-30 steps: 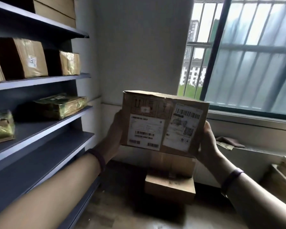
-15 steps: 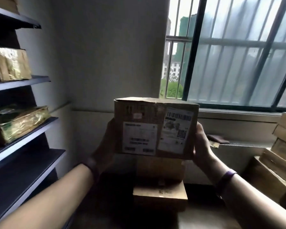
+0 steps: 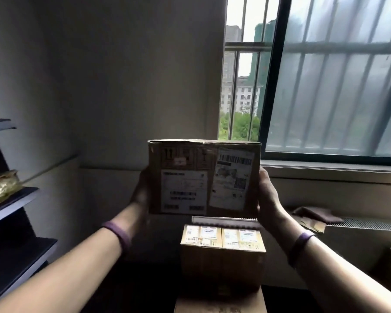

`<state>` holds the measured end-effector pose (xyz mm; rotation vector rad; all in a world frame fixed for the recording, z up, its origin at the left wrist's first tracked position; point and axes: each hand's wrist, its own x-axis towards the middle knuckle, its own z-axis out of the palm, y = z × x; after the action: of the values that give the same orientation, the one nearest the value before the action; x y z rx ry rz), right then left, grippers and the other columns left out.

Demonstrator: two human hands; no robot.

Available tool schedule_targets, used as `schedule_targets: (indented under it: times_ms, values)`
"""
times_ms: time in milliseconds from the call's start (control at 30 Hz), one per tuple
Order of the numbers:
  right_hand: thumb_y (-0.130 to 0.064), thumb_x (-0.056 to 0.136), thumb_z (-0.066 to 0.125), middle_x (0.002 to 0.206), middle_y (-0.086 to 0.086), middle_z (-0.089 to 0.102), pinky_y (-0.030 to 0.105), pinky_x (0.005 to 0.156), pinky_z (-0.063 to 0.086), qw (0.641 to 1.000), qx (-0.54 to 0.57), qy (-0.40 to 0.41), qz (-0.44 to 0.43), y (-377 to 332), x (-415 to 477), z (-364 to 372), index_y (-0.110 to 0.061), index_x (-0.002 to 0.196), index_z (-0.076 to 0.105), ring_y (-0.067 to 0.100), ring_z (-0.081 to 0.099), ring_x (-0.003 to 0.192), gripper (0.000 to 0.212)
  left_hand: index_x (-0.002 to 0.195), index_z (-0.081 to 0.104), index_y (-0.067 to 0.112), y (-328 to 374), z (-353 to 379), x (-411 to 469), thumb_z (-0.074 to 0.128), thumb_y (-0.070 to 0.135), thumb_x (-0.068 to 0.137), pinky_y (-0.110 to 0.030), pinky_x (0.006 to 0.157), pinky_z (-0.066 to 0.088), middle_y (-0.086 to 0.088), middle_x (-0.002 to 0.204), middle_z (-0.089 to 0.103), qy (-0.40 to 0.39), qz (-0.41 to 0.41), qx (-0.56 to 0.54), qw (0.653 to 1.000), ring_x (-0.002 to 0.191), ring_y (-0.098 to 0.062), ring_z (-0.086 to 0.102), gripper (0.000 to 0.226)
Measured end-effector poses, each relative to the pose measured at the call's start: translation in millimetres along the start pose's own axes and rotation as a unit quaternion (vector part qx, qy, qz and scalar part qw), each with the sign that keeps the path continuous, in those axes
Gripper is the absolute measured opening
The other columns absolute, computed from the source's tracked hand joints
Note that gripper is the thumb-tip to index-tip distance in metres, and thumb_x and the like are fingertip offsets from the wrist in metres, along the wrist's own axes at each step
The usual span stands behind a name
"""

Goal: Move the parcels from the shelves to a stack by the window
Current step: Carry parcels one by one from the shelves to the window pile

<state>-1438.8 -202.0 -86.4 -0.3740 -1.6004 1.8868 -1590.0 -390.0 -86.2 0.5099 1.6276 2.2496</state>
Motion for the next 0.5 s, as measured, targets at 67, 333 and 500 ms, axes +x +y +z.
schedule_targets:
  times_ms: [67,333,500]
  values:
    - [-0.059,0.083,0.048,0.115,0.013,0.073,0.060,0.100,0.050,1.000,-0.010,0.015,0.017,3,28,-1,-0.016,0.112,0.073,0.035,0.066,0.113,0.057,0.089,0.072,0.017,-12,0,23,0.031,0.043,0.101,-0.023,0.051,0.054,-0.001,0.081,0.077,0.010,0.010,0.010,1.000,0.070,-0.014,0.073,0.050]
    - [-0.047,0.096,0.046,0.119,0.017,0.071,0.056,0.091,0.056,0.997,0.008,0.023,0.078,43,119,18,-0.009,0.117,0.070,0.035,0.067,0.111,0.050,0.068,0.081,0.024,-43,-27,106,0.029,0.055,0.098,-0.024,0.052,0.056,0.000,0.081,0.077,0.012,-0.081,-0.063,0.995,0.071,-0.014,0.074,0.068]
    - [-0.040,0.100,0.043,0.126,0.023,0.066,0.064,0.100,0.048,0.997,0.004,0.017,0.080,67,163,35,-0.005,0.125,0.065,0.042,0.060,0.121,0.048,0.085,0.078,0.016,-58,-47,162,0.018,0.060,0.099,-0.026,0.051,0.057,-0.001,0.083,0.077,-0.020,-0.132,-0.070,0.989,0.072,-0.014,0.074,0.076]
